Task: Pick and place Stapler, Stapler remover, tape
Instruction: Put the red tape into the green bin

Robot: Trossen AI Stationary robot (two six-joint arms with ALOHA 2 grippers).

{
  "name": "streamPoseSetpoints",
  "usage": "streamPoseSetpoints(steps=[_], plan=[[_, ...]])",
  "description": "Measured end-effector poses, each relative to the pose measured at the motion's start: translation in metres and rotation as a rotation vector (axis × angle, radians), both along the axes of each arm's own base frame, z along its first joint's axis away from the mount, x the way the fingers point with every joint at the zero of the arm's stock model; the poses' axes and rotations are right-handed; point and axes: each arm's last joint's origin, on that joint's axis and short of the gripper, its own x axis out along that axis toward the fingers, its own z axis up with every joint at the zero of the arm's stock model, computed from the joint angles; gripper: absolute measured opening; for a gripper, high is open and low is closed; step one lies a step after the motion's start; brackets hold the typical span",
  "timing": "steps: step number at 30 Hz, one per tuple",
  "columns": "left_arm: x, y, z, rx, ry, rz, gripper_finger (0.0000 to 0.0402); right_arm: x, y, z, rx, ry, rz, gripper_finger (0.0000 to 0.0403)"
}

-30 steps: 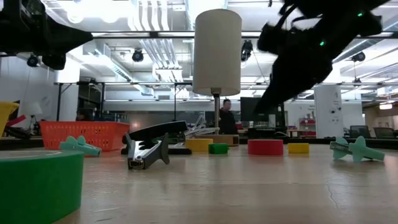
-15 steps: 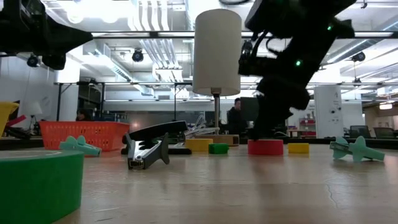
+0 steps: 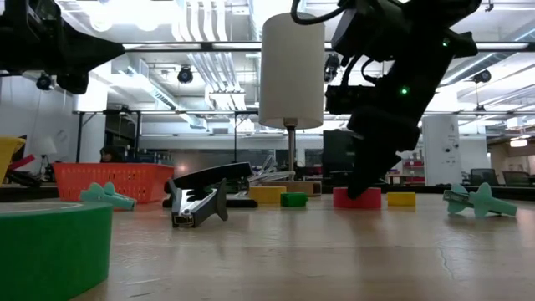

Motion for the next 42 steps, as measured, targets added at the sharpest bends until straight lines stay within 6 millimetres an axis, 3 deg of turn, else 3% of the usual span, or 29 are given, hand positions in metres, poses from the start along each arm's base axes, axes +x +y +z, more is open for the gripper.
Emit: streamPoseSetpoints(steps=[13,20,26,32,42], plan=[[0.000,0.000,0.000,0.002,0.005,0.000,0.0019,-0.001,-0.001,0.000,0.023,0.009,0.007,0.0037],[0.000,0.000,0.000,0.003,0.005,0.000,0.0019,-0.001,0.001,0.003,0.036,0.009,0.015,0.0037],[0.000,0.000,-0.001,0.003,0.006,0.001,0.0019,0.005,0.009,0.026,0.051,-0.065,0.039,0.0038],[0.000,0.000,-0.001,0.007,0.012,0.000,0.0019,0.001,0.031,0.052,0.082,-0.092,0.057,0.0038],[0.000,0.000,-0.001,0.008,0.015,0.000,0.0019,-0.026,0.094,0.106,0.160,-0.075,0.039,0.0038]])
